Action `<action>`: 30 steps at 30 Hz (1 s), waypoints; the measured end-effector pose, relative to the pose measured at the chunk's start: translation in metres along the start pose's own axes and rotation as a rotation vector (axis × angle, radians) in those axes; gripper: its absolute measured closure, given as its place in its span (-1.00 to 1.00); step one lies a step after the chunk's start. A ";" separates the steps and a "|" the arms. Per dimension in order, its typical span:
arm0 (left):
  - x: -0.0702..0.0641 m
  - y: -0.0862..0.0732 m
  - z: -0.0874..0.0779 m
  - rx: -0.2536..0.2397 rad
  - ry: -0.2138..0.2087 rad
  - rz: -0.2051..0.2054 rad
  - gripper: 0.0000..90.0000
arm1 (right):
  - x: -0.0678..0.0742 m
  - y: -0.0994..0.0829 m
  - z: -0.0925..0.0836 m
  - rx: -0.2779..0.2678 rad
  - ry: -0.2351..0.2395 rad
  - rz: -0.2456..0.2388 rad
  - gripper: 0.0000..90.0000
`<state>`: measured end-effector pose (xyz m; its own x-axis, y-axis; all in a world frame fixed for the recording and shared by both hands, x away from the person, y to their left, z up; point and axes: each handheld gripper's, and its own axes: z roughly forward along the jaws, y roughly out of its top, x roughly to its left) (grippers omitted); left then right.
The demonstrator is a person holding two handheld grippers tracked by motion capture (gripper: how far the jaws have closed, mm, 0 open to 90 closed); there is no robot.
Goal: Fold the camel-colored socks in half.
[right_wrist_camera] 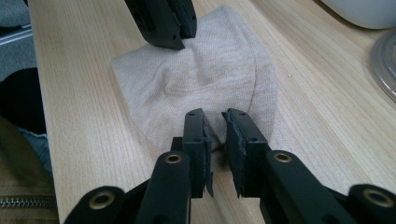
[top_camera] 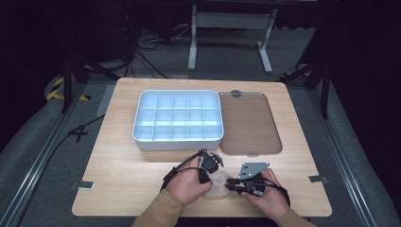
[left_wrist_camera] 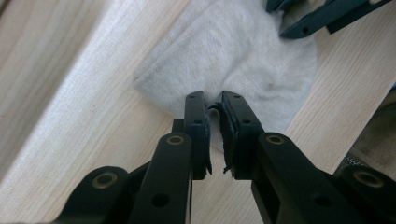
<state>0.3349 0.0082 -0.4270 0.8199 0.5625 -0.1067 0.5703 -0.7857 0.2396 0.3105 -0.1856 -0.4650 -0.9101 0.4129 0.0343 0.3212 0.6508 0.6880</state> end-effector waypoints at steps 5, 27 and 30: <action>0.000 -0.001 -0.002 -0.004 -0.004 0.000 0.79 | -0.002 -0.002 0.000 -0.010 0.008 0.009 0.73; 0.021 -0.029 -0.024 -0.061 -0.011 -0.116 0.53 | 0.010 0.022 -0.001 -0.108 0.032 0.018 0.57; 0.021 -0.032 -0.020 -0.042 -0.008 -0.126 0.63 | 0.014 0.027 0.000 -0.137 0.045 0.002 0.65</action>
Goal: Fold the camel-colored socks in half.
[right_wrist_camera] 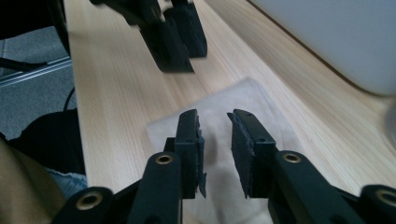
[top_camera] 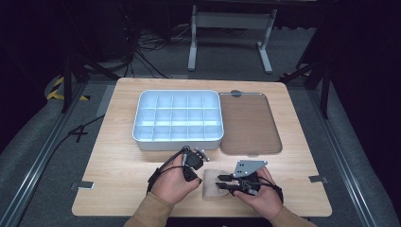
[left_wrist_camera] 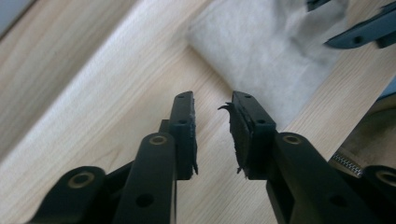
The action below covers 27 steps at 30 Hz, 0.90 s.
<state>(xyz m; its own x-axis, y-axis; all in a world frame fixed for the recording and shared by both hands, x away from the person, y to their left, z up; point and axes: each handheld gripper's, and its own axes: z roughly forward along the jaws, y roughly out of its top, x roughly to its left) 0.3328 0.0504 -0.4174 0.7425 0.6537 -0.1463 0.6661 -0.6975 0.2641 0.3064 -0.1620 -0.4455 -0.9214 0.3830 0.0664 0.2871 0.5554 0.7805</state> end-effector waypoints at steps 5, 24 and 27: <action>0.001 -0.004 0.005 0.012 0.009 -0.010 0.66 | 0.000 0.002 0.008 0.017 0.007 -0.018 0.79; 0.002 -0.002 0.014 0.033 0.003 0.005 0.68 | -0.002 -0.004 0.014 0.104 0.028 -0.046 0.93; 0.001 0.000 0.016 0.046 0.006 0.035 0.71 | -0.004 -0.005 0.010 0.120 0.019 -0.043 0.97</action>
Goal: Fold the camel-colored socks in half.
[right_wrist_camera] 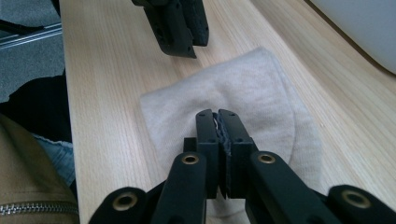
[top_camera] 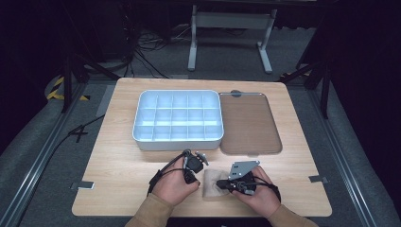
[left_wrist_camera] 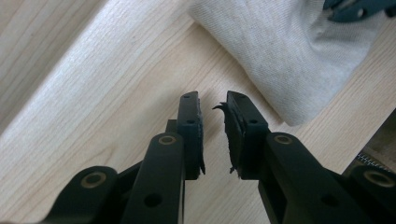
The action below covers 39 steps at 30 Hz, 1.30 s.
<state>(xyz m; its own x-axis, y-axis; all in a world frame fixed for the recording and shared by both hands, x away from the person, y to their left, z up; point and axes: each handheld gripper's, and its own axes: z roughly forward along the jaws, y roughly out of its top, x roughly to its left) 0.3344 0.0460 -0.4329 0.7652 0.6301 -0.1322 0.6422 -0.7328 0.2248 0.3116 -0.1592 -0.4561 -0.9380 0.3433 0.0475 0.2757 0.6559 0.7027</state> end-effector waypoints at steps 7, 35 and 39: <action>-0.003 0.004 0.007 0.009 0.003 0.040 0.70 | -0.002 -0.004 0.004 0.038 0.000 0.002 0.98; -0.027 0.020 -0.005 -0.106 -0.018 0.219 0.56 | 0.000 -0.015 0.003 -0.019 -0.018 0.024 0.98; -0.035 0.024 -0.003 -0.111 -0.017 0.243 0.56 | 0.000 -0.016 0.004 -0.027 -0.016 0.025 0.97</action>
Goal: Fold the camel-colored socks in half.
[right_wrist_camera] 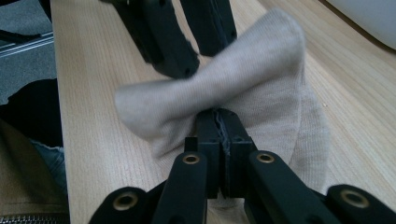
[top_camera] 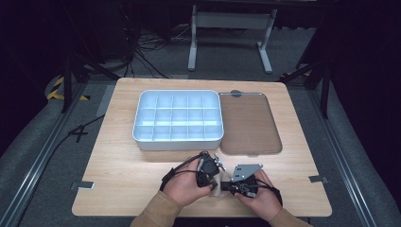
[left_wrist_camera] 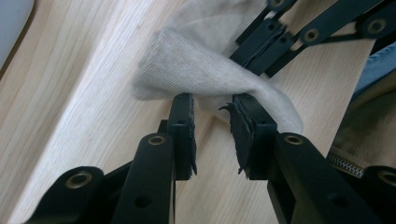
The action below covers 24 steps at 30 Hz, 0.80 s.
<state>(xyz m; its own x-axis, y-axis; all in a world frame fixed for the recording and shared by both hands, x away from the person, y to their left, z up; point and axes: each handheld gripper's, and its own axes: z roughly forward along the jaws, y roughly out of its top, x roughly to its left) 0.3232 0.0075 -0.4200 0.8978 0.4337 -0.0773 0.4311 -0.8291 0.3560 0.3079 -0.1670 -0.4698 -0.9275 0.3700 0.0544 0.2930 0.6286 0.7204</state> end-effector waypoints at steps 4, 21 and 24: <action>-0.002 0.001 0.002 0.003 0.006 0.001 0.55 | 0.002 0.001 -0.001 0.008 -0.008 -0.014 0.89; 0.003 0.001 -0.001 0.017 0.003 -0.018 0.52 | -0.025 -0.009 -0.041 0.066 -0.151 0.136 0.83; 0.002 0.002 -0.002 0.014 0.006 -0.015 0.51 | -0.024 -0.011 -0.036 0.091 -0.138 0.136 0.83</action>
<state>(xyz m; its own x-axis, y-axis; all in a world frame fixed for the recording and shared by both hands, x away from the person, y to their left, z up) 0.3258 0.0075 -0.4176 0.8908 0.4479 -0.0764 0.4454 -0.8275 0.3418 0.3188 -0.2075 -0.4545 -0.8391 0.5419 0.0475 0.4390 0.6231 0.6473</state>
